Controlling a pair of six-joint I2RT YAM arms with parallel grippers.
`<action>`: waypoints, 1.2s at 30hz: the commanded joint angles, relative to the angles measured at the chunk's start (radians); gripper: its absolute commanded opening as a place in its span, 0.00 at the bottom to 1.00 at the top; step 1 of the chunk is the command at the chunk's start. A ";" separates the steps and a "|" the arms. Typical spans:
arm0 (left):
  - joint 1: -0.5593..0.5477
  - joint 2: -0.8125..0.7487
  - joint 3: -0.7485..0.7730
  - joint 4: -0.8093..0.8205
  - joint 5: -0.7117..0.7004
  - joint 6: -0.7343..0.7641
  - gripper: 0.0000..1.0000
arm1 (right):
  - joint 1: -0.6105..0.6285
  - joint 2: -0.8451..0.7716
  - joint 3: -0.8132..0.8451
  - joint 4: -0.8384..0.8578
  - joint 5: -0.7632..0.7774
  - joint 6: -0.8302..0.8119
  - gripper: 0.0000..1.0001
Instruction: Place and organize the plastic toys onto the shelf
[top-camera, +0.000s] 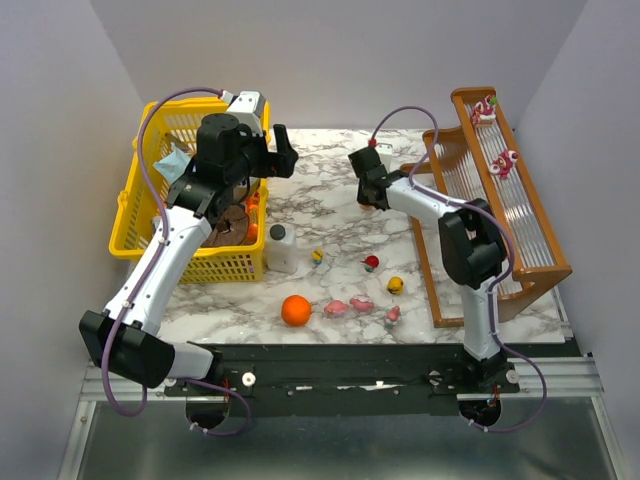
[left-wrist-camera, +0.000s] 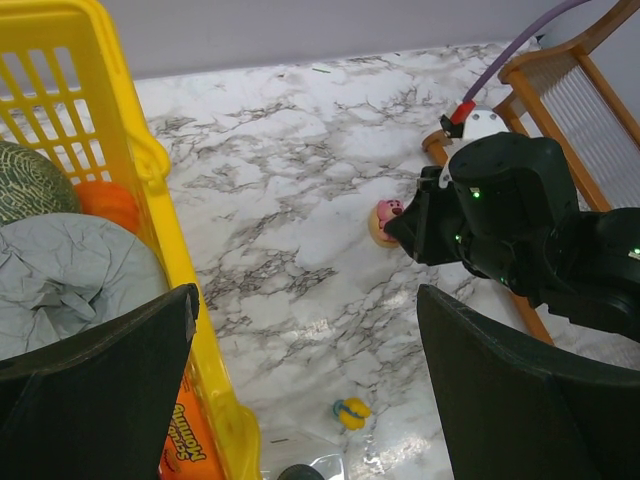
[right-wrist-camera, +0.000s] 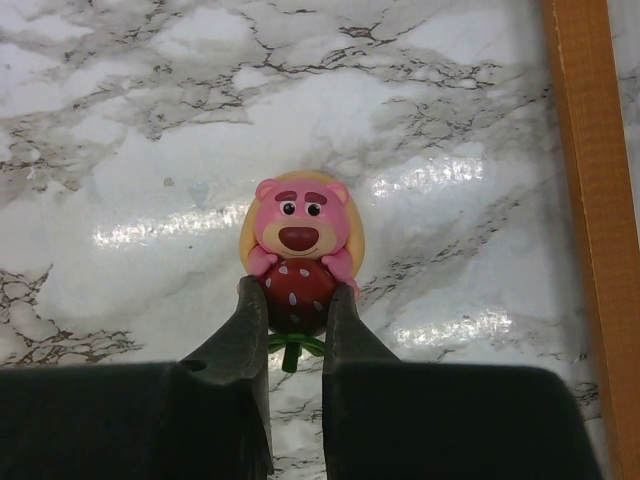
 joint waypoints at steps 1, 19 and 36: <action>-0.005 0.021 0.010 0.005 0.032 -0.008 0.99 | -0.001 -0.104 -0.060 0.015 -0.024 -0.067 0.01; -0.004 0.038 0.029 -0.008 0.098 -0.089 0.99 | -0.001 -0.685 -0.064 -0.330 -0.290 -0.259 0.01; -0.007 0.027 0.037 0.003 0.216 -0.152 0.99 | -0.001 -1.137 0.158 -0.905 0.034 -0.283 0.01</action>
